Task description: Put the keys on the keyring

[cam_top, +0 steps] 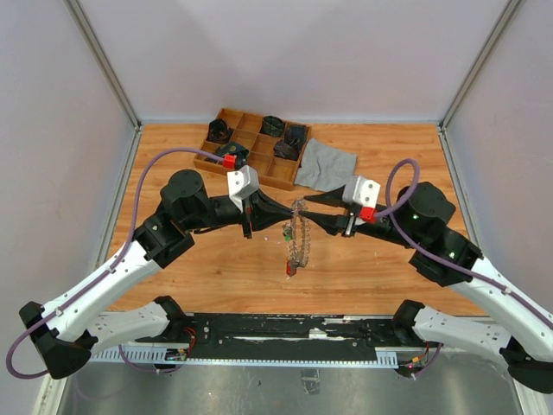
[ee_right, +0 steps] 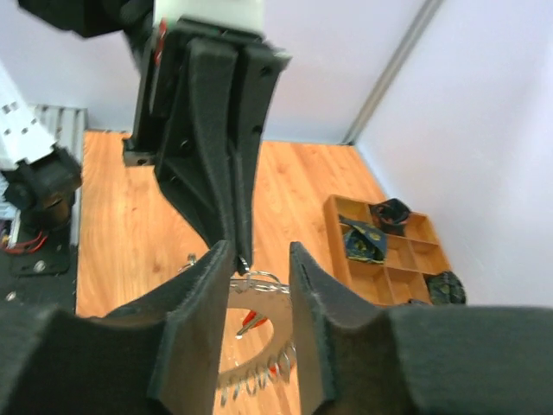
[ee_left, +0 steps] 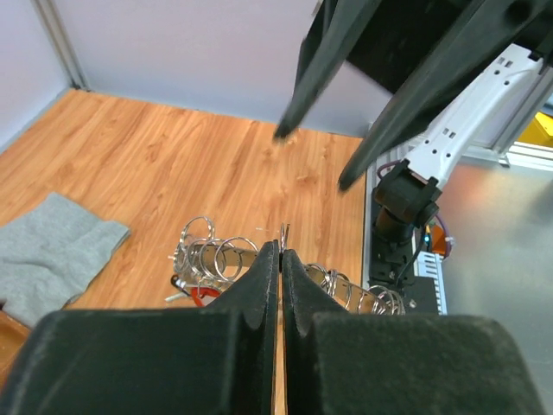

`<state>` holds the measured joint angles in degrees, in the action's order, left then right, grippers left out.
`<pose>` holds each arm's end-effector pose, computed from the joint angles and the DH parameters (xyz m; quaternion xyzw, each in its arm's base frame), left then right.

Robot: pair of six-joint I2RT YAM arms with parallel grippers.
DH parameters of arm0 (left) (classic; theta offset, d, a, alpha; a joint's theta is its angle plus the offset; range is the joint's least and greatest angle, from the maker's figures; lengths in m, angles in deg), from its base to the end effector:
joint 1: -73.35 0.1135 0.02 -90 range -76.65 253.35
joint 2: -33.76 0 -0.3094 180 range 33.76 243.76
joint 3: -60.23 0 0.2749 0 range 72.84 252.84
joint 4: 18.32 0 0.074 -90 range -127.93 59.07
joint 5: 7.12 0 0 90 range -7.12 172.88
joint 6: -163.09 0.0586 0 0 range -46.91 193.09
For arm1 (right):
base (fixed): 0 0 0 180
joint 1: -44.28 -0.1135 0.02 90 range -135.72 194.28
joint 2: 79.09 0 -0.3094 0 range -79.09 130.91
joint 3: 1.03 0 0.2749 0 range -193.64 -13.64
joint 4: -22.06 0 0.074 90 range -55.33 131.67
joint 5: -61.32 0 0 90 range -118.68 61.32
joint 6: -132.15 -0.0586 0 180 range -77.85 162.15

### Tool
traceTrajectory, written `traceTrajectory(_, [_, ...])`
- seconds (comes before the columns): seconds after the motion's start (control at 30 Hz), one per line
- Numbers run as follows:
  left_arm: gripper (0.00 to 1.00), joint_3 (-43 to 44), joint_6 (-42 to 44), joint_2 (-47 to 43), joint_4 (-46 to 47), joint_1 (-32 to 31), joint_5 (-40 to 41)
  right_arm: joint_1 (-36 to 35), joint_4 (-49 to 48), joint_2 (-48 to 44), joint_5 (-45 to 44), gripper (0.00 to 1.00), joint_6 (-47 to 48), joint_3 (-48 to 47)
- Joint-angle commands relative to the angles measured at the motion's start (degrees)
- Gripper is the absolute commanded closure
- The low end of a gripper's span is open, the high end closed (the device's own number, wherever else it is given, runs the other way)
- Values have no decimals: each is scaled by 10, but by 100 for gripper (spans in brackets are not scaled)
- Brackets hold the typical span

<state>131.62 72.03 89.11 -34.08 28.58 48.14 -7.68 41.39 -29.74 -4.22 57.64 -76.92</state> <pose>0.1401 -0.1860 0.4446 0.4470 0.5460 -0.4574 0.5411 0.0984 0.1652 0.4871 -0.4910 0.4493 0.3625 0.6525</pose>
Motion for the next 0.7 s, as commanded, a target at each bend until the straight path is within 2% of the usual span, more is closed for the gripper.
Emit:
traceTrajectory(0.0, [99,-2,-6,-12,23,-2,31,4,-62,-42,-92,63,-36,14])
traceTrajectory(0.2, [100,0,-4,-7,17,-2,43,5,-33,-55,-268,58,-73,30])
traceTrajectory(0.33, [100,5,2,-2,2,-2,85,5,18,-44,-338,56,-89,31])
traceTrajectory(0.43, [99,14,12,5,-20,-2,116,5,73,-32,-408,54,-146,20])
traceTrajectory(0.53, [99,13,20,4,-37,-2,144,10,172,0,-462,48,-190,-16])
traceTrajectory(0.67, [100,4,23,-4,-46,-2,172,64,284,57,-399,46,-279,-52])
